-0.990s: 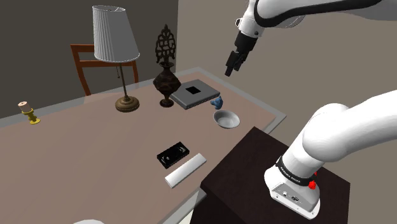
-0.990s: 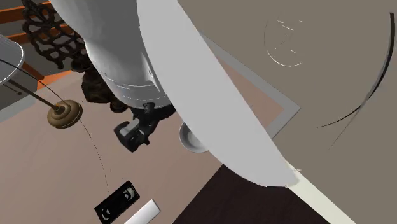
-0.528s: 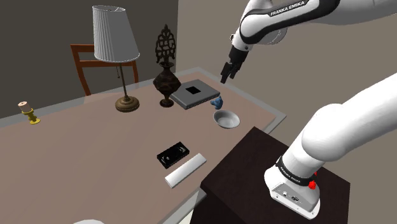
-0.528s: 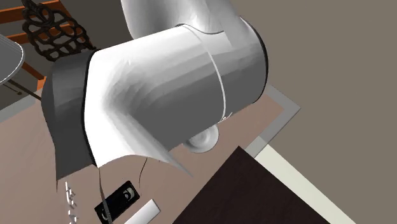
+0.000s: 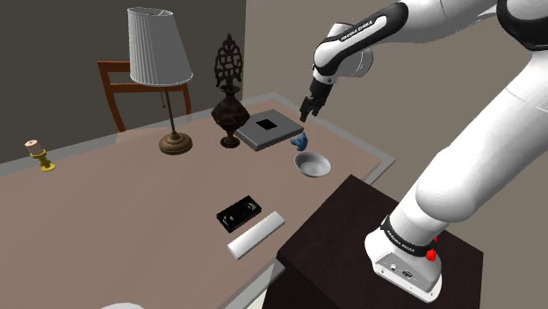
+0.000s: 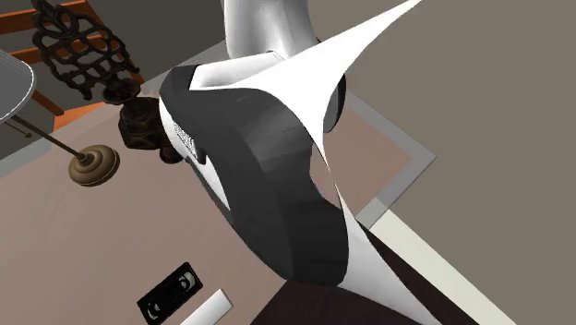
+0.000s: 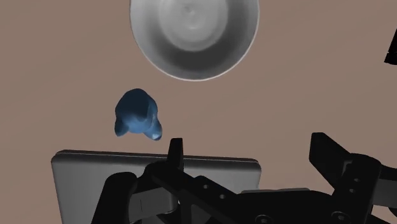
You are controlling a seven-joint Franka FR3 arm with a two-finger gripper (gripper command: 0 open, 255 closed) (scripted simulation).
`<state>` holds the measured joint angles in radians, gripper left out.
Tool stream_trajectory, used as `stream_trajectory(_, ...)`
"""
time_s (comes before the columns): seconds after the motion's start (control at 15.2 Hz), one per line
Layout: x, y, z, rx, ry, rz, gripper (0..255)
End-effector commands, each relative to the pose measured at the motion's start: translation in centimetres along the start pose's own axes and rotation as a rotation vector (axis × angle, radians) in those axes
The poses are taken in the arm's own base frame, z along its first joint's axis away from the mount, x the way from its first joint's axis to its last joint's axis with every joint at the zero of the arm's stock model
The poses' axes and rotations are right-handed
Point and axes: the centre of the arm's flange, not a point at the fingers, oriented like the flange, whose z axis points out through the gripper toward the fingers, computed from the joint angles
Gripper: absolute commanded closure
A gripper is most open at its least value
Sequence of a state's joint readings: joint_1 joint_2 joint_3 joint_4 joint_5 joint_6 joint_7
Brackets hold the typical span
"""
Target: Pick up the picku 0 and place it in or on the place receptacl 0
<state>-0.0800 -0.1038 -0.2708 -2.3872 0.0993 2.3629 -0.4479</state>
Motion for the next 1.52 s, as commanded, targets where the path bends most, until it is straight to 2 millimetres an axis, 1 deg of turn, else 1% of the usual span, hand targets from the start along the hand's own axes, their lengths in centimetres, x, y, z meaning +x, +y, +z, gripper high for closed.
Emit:
stream_trajectory(0.0,0.5,1.7,2.3,0.000,-0.003,0.011,0)
stream_trajectory(0.86,4.8,12.6,14.9,0.009,-0.022,0.085,0)
stream_trajectory(1.32,4.7,12.5,18.6,0.009,-0.022,0.085,0)
stream_trajectory(1.45,4.7,12.5,18.9,0.009,-0.022,0.085,0)
